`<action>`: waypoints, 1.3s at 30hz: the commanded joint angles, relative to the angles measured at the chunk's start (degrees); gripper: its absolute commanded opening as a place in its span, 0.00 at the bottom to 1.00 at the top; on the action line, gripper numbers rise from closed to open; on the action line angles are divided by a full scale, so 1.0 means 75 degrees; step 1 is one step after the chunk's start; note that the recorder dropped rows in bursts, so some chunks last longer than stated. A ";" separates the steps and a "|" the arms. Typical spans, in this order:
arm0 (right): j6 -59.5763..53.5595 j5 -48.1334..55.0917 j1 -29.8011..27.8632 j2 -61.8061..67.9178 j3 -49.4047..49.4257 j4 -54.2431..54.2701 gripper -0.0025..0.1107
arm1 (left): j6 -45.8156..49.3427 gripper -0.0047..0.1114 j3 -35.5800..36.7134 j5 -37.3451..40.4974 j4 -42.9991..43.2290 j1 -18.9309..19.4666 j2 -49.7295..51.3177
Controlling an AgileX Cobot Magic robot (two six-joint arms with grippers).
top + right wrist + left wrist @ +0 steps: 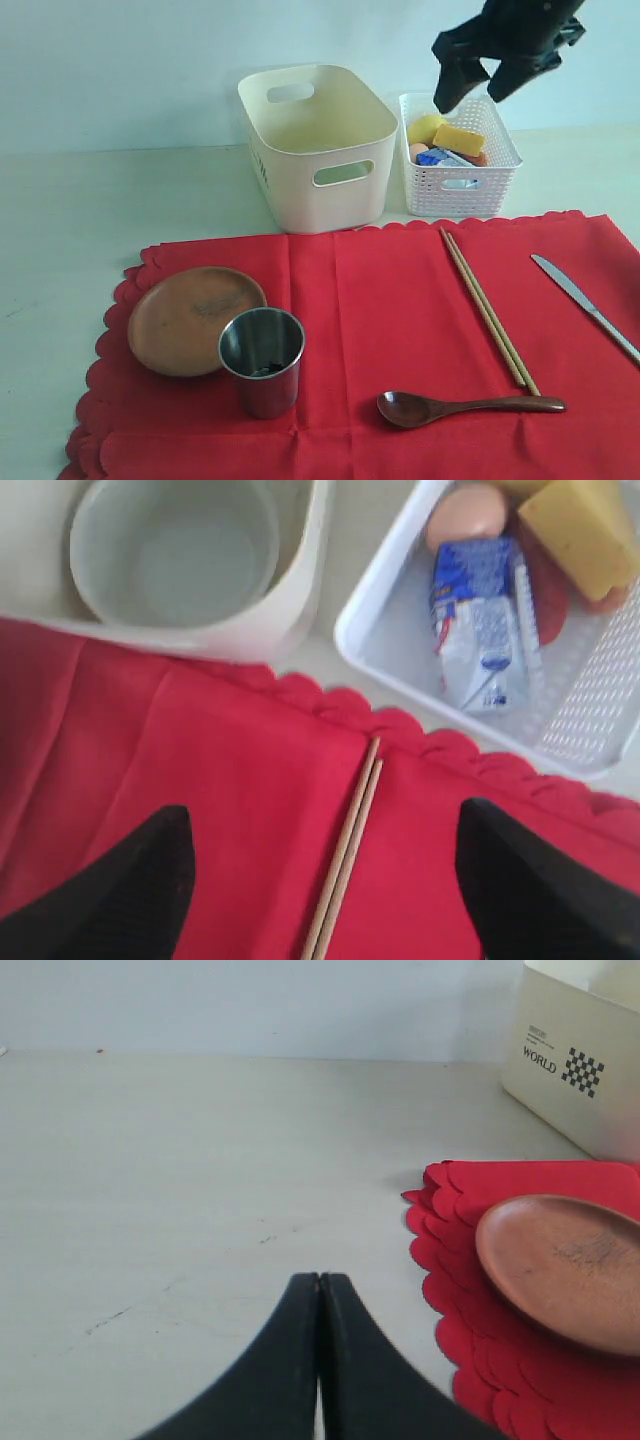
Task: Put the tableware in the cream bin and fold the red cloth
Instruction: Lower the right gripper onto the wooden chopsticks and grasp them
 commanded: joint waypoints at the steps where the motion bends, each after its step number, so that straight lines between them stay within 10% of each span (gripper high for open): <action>1: -0.0319 -0.0814 -0.0021 -0.0844 0.1713 0.0008 0.63 | -0.0021 0.04 -0.0033 -0.0108 -0.0017 -0.0051 -0.0042; 15: -0.0150 -0.3429 -0.0006 -0.1283 0.5822 0.0403 0.63 | -0.0021 0.04 -0.0033 -0.0108 -0.0017 -0.0051 -0.0042; 36: 0.0044 -0.4198 -0.0006 0.0035 0.6037 0.0322 0.54 | -0.0021 0.04 -0.0033 -0.0108 -0.0017 -0.0051 -0.0042; 39: 0.0248 -0.4281 -0.0006 0.0166 0.6037 0.0116 0.40 | -0.0021 0.04 -0.0033 -0.0108 -0.0017 -0.0051 -0.0042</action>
